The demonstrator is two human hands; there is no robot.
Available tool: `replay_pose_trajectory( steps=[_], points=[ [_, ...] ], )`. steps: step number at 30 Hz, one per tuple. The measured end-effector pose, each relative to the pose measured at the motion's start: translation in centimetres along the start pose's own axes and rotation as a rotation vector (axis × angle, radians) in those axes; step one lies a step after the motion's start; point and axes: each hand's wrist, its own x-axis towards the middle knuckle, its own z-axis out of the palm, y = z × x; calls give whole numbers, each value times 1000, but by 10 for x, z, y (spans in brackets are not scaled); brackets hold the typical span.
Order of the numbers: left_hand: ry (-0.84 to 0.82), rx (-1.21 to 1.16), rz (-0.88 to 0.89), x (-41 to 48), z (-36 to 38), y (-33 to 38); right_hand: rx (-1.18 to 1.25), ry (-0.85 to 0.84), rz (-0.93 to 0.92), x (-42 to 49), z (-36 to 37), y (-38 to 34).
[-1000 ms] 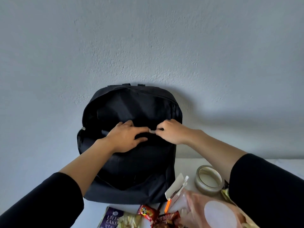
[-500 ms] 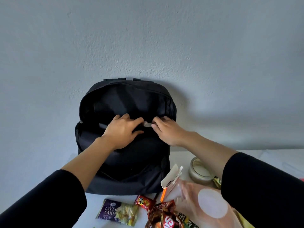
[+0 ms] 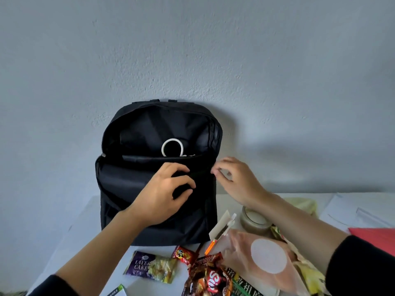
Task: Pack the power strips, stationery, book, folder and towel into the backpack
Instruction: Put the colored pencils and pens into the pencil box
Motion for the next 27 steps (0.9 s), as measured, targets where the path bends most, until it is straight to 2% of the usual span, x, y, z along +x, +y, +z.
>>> replay_pose_trajectory(
  steps=[2,3,5,7,10,12,15,17,19,23,27],
  points=[
    [53,-16,-39,-13,2,14,63,-103,72,-17,-12,-2],
    [24,-48,-59,-20,4,21,87,-207,111,-26,-17,-5],
    [-162,-132,-114,-31,11,35,103,-482,196,-42,-27,-6],
    [-402,-121,-165,-37,25,47,-8,-717,227,-59,-32,-1],
    [-636,-49,-184,-43,54,61,-262,-905,146,-86,-24,10],
    [-715,4,-162,-45,73,67,-332,-885,66,-102,-17,19],
    [-761,13,-197,-47,91,69,-297,-756,-11,-112,-10,33],
    [-725,1,-244,-49,95,71,-189,-640,-7,-112,-7,38],
    [-608,-39,-294,-52,96,73,-85,-513,22,-111,-7,36],
    [-316,-363,-453,-54,87,81,49,-284,57,-113,-7,30],
    [-281,-802,-664,-47,67,97,141,-179,92,-110,-18,13]
  ],
)
